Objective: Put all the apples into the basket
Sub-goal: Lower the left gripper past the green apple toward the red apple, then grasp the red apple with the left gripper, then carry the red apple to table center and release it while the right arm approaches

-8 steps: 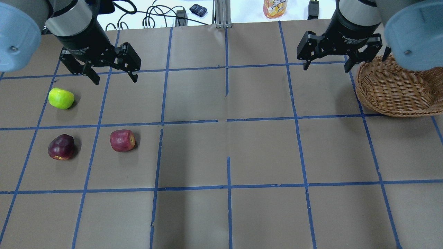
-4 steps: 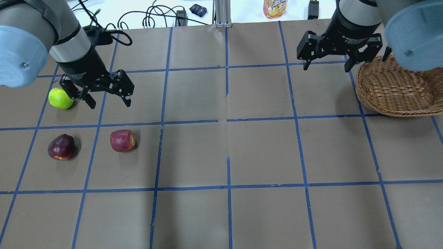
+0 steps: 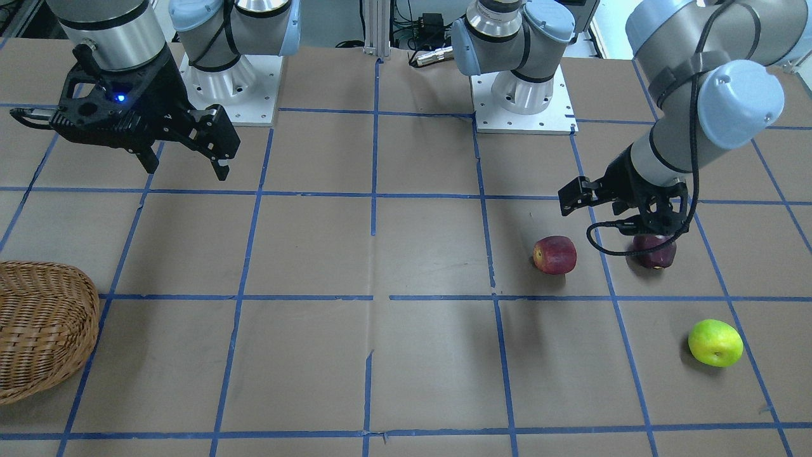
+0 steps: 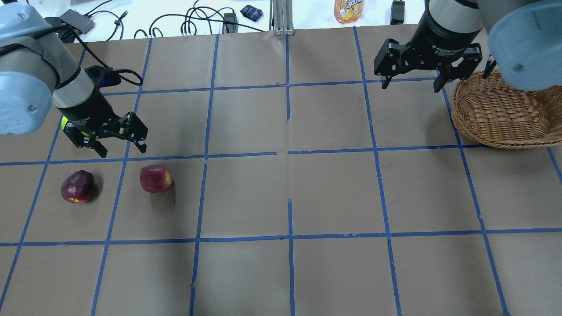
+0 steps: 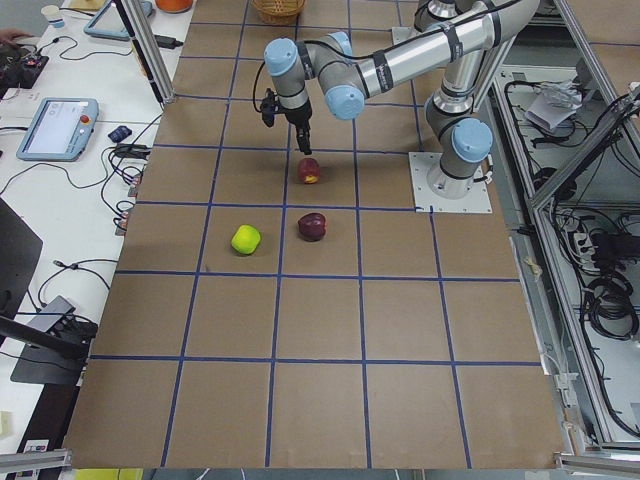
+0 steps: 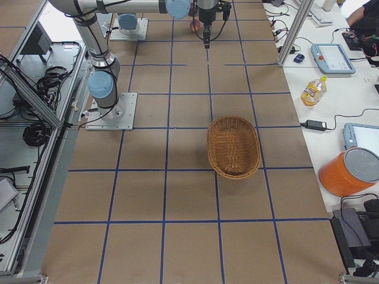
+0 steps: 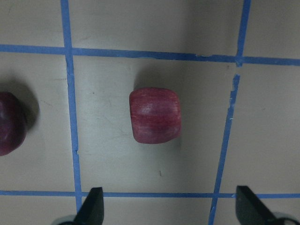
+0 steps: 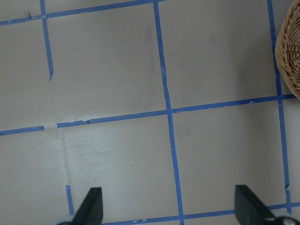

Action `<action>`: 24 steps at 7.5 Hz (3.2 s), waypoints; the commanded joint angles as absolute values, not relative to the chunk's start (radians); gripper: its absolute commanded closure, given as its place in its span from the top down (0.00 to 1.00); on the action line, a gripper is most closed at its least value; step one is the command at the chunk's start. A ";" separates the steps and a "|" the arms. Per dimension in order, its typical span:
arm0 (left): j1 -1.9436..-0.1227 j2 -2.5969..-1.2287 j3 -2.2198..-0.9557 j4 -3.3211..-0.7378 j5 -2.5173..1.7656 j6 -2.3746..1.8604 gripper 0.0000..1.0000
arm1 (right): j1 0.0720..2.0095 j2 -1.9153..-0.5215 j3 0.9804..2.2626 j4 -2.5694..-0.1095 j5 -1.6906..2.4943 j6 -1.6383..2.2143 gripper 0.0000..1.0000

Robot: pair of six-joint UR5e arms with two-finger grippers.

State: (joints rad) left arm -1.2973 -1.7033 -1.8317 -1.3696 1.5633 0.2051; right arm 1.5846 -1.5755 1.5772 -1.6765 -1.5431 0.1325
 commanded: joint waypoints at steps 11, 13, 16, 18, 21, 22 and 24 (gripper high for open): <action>-1.310 -1.806 -2.017 -1.054 1.560 0.141 0.16 | 1.585 -1.575 1.577 -1.677 -1.539 0.132 1.00; -1.371 -1.775 -2.000 -1.071 1.540 0.034 0.16 | 1.585 -1.574 1.577 -1.677 -1.540 0.130 1.00; -1.702 -1.814 -1.904 -1.046 1.467 -0.298 0.15 | 1.585 -1.574 1.577 -1.677 -1.540 0.130 1.00; -1.826 -1.877 -1.879 -0.892 1.348 -0.559 0.15 | 1.585 -1.577 1.577 -1.677 -1.540 0.130 1.00; -1.885 -1.968 -1.873 -0.752 1.347 -0.627 0.37 | 1.585 -1.577 1.578 -1.677 -1.540 0.130 1.00; -1.893 -1.977 -1.875 -0.740 1.353 -0.646 0.99 | 1.585 -1.578 1.578 -1.674 -1.540 0.130 1.00; -1.876 -1.938 -1.855 -0.721 1.359 -0.585 1.00 | 1.585 -1.577 1.578 -1.675 -1.539 0.130 1.00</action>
